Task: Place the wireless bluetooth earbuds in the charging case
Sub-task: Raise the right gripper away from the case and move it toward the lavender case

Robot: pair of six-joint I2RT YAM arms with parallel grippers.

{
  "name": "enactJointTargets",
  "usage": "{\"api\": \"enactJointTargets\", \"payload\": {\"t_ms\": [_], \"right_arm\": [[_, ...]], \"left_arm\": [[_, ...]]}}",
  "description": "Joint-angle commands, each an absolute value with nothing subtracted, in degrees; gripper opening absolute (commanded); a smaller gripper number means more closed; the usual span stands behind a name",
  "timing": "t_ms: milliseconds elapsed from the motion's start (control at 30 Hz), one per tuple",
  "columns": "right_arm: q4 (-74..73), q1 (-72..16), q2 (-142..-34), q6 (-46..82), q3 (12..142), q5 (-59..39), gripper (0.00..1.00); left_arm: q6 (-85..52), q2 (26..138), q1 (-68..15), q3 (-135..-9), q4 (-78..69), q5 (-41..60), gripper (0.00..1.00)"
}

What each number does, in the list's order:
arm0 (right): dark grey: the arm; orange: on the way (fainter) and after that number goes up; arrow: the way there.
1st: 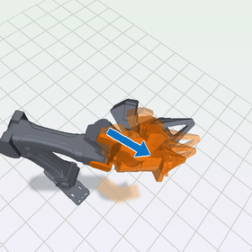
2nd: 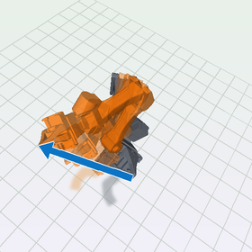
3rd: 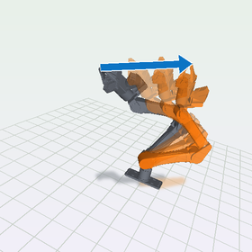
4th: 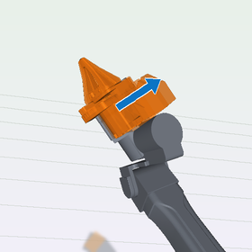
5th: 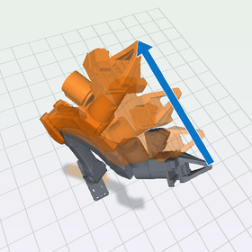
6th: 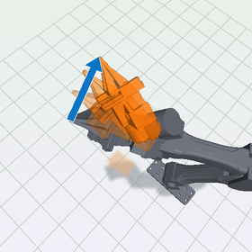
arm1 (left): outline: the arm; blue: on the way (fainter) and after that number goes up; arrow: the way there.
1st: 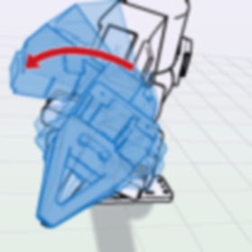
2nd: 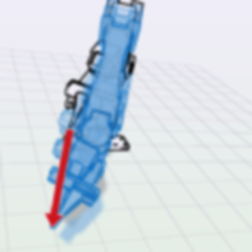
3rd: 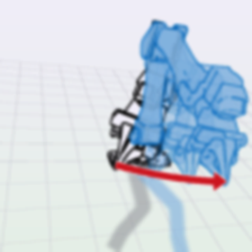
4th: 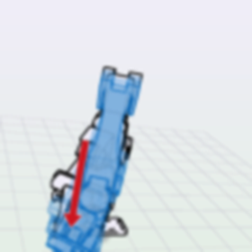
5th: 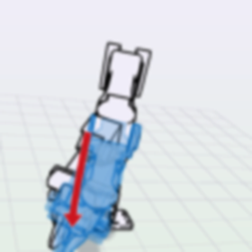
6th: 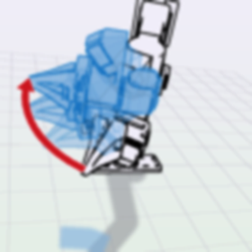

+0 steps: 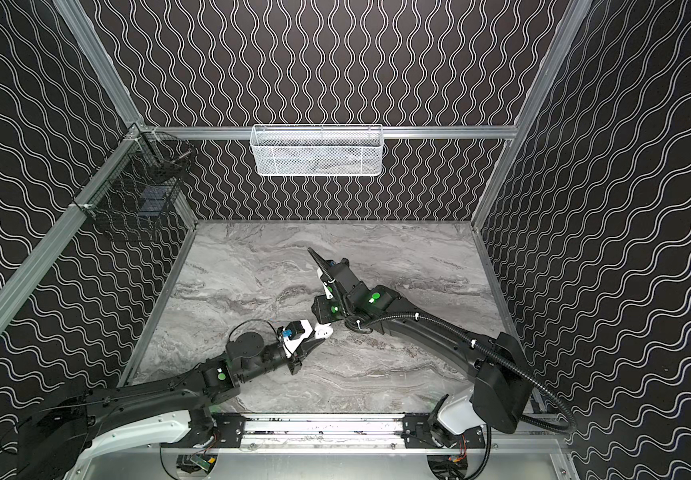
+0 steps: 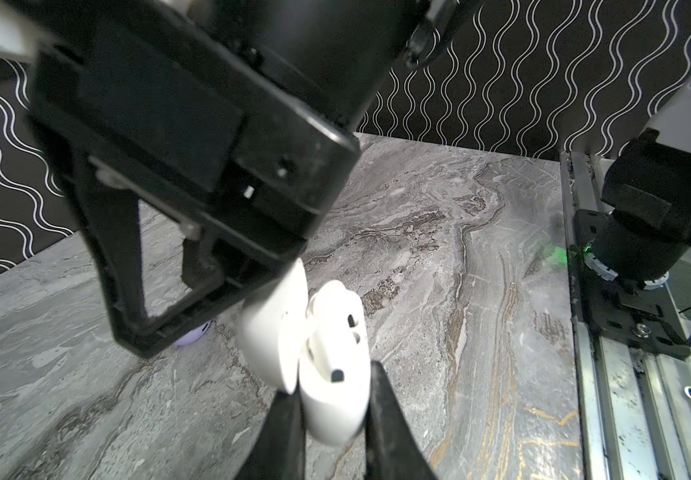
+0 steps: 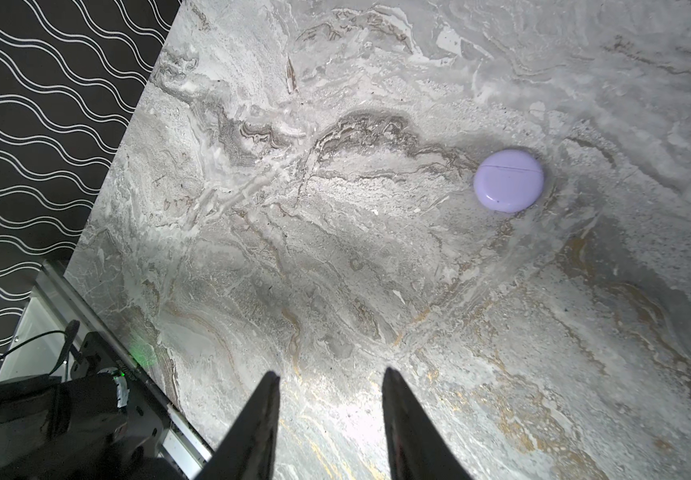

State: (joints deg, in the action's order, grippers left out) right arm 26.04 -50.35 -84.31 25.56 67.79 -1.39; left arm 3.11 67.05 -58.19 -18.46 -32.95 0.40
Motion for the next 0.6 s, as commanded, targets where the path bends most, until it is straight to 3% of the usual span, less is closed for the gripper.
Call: {"api": "enactJointTargets", "payload": {"t_ms": [0,567], "right_arm": [[25.82,-50.44,-83.85,25.90,67.37,-2.43,0.42],[25.50,-51.15,-82.89,26.52,65.05,-3.56,0.42]], "left_arm": [[3.59,67.05,-58.18,-18.94,-35.00,-0.54,0.00],[3.41,67.02,-58.18,-18.90,-34.72,-1.58,0.00]]}}
